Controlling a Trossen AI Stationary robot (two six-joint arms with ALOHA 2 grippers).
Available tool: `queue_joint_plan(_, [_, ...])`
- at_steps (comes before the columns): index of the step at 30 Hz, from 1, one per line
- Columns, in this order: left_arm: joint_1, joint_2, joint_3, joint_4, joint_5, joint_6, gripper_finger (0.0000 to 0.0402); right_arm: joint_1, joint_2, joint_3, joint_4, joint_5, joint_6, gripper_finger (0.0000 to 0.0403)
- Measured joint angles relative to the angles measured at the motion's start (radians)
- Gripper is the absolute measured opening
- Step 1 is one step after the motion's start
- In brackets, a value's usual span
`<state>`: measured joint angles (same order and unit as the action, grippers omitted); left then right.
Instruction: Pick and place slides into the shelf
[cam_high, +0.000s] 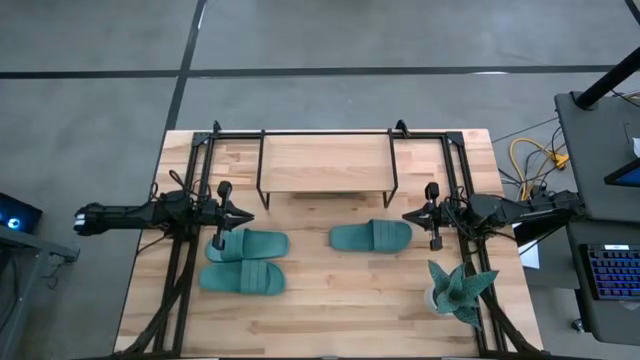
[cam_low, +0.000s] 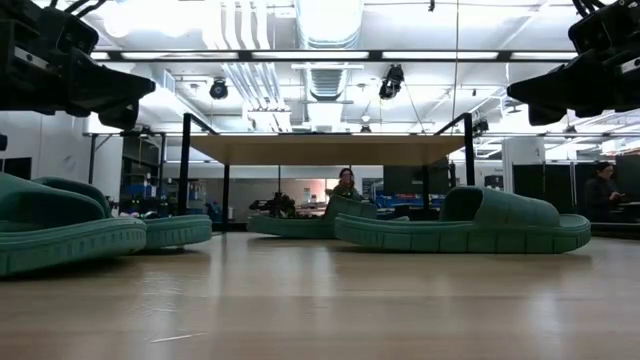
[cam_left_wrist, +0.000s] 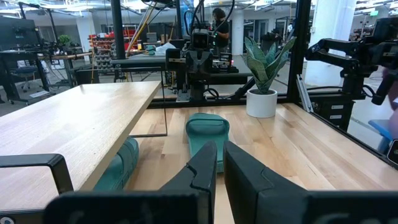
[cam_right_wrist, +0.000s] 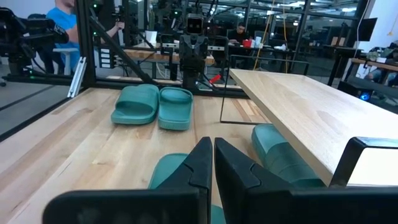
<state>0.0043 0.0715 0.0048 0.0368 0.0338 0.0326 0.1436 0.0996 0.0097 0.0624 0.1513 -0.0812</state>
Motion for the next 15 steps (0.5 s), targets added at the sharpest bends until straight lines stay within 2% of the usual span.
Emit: queue_joint_plan(15, [0.0, 0.0, 0.0, 0.0, 0.0, 0.0, 0.0013, 0.0, 0.0, 0.0, 0.0, 0.0, -0.003, 0.0009])
